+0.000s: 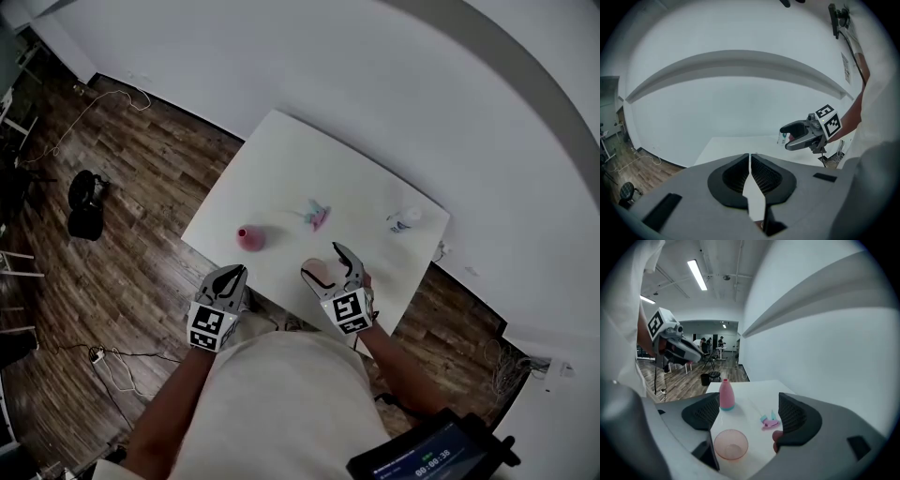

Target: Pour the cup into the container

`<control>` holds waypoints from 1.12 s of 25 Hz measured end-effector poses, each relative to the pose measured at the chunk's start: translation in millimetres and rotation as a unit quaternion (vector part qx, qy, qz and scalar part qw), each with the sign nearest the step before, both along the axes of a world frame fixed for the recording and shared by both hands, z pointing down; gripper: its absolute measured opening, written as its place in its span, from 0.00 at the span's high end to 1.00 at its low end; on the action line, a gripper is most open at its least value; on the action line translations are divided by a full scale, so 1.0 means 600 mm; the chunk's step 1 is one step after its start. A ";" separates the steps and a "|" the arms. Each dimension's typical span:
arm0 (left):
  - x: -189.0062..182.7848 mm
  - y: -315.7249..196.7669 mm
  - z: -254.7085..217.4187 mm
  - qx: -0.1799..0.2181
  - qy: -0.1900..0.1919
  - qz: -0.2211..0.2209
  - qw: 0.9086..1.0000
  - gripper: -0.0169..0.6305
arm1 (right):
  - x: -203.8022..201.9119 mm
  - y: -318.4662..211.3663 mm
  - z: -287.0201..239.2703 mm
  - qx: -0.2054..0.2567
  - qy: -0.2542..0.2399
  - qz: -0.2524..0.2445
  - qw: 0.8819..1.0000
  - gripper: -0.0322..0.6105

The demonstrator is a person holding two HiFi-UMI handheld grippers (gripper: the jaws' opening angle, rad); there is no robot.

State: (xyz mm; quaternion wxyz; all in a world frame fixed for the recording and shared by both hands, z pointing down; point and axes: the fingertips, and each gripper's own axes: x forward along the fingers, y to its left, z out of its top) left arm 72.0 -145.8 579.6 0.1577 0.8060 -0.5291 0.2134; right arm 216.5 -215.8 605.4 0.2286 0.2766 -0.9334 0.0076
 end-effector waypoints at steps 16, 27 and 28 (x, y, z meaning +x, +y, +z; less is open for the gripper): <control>-0.041 0.003 -0.072 0.049 0.055 -0.030 0.997 0.95 | 0.005 0.005 -0.172 0.075 -0.051 0.067 0.994 0.48; -0.091 0.032 -0.056 0.027 0.066 0.017 0.997 0.95 | -0.020 0.026 -0.187 0.087 -0.051 0.153 0.983 0.51; -0.098 0.034 -0.056 0.023 0.065 0.024 0.997 0.95 | -0.028 0.028 -0.190 0.087 -0.051 0.161 0.982 0.51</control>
